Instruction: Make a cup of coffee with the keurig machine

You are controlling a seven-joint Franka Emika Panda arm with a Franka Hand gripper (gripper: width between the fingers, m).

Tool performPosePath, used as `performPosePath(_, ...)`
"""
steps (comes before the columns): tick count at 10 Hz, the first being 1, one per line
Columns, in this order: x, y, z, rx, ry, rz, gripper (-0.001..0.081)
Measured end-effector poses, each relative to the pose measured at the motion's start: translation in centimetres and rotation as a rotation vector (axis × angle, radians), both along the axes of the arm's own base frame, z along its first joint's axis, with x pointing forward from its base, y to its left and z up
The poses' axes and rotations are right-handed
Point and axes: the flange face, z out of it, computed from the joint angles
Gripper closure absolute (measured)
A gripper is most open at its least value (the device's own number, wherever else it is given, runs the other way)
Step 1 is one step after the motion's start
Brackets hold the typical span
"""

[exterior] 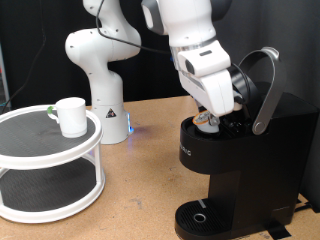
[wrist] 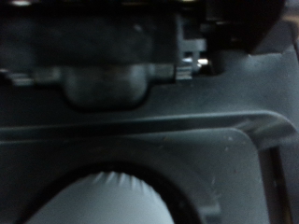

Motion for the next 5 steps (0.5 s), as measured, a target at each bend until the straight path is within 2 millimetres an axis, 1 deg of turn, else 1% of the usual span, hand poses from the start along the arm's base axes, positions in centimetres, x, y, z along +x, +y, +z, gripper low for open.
performPosePath(1, 0.35, 0.08, -0.13, -0.001, -0.001, -0.001, 0.0372)
performPosePath(5, 0.37, 0.08, -0.13, -0.004, -0.001, 0.001, 0.0372)
